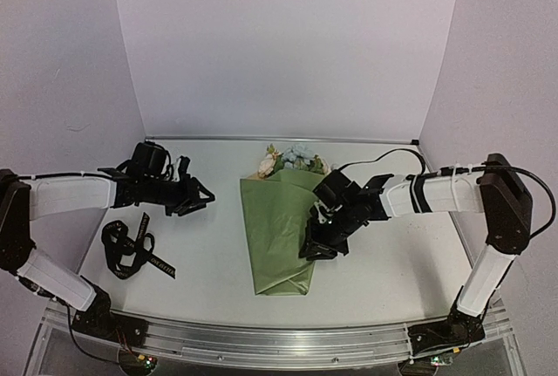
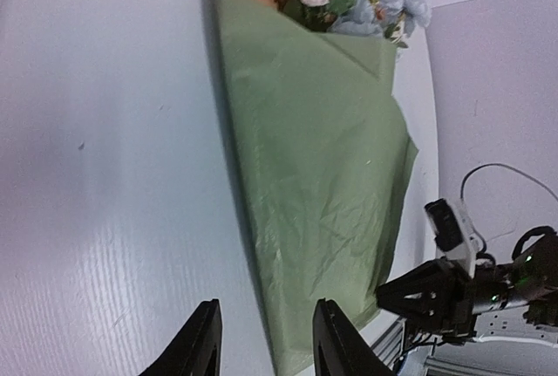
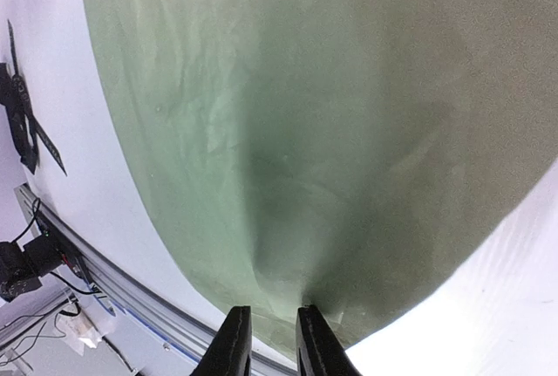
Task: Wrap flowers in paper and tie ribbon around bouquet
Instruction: Press the fold line of the folded wrapping paper.
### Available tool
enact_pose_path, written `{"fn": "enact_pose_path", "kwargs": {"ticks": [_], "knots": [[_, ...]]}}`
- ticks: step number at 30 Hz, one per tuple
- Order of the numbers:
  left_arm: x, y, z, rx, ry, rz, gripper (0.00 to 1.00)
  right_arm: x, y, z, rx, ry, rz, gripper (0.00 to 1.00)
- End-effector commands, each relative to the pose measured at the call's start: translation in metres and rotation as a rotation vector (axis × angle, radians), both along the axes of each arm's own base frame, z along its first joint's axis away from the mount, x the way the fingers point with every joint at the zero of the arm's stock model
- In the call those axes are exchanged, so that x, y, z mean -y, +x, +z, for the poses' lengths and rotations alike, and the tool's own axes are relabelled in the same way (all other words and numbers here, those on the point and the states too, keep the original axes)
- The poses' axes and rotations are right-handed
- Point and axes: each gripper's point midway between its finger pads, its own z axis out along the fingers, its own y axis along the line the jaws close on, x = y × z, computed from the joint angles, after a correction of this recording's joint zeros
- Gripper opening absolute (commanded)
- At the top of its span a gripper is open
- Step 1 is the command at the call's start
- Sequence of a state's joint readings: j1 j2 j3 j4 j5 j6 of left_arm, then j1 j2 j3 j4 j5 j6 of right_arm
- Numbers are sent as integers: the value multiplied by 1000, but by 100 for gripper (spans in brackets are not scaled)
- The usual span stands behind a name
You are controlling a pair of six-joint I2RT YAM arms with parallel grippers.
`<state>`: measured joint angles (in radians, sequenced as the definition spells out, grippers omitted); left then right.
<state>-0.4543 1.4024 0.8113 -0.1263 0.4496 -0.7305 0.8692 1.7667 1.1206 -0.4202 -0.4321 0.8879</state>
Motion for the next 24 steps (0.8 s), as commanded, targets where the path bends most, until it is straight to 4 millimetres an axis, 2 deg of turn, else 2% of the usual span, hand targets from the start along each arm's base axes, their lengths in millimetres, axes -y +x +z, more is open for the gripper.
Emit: {"fn": "enact_pose_path", "kwargs": {"ticks": [1, 4, 9, 12, 15, 20, 24], "knots": [[1, -23, -6, -10, -22, -9, 37, 7, 9, 21, 106, -24, 9, 20], [28, -44, -12, -4, -47, -115, 34, 10, 6, 16, 101, -37, 12, 20], [86, -77, -25, 21, -52, -270, 28, 12, -15, 2, 43, -40, 62, 19], [121, -104, -46, -8, -32, -370, 26, 5, -27, -10, -4, -23, 92, 18], [145, -125, -75, -70, 8, -434, 20, -1, -38, -23, -29, -5, 111, 17], [156, -147, -121, -194, 97, -478, 17, 5, -47, -40, -46, -10, 119, 17], [158, -145, -128, -207, 131, -459, 16, 9, -53, -52, -73, -29, 131, 16]]}}
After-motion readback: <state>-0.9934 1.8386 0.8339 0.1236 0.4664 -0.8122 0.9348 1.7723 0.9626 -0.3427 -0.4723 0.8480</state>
